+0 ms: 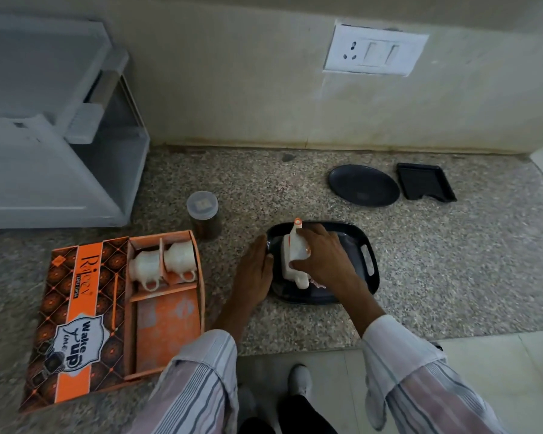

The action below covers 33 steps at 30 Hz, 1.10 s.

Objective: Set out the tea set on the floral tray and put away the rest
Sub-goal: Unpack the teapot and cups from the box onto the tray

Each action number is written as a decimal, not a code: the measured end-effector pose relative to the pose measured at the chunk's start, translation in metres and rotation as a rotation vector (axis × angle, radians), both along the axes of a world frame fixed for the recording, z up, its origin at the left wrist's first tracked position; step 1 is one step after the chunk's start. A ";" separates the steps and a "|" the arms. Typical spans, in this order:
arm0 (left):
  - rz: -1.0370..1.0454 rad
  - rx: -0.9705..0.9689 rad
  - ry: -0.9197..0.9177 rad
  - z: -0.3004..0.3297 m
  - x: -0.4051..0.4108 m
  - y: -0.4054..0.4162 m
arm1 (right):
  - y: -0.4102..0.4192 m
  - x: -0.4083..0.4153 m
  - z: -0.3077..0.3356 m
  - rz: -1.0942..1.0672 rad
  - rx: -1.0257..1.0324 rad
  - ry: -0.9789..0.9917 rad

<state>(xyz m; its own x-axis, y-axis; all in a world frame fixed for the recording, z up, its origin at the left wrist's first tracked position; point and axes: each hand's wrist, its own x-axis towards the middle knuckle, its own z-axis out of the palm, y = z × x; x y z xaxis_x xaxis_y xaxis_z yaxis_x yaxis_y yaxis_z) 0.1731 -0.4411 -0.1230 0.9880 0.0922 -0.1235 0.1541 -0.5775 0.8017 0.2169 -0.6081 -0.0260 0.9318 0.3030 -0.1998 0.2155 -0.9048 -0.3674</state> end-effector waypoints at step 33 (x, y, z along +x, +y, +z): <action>0.079 -0.051 -0.064 0.003 -0.005 -0.004 | -0.007 0.007 0.002 0.069 0.200 0.105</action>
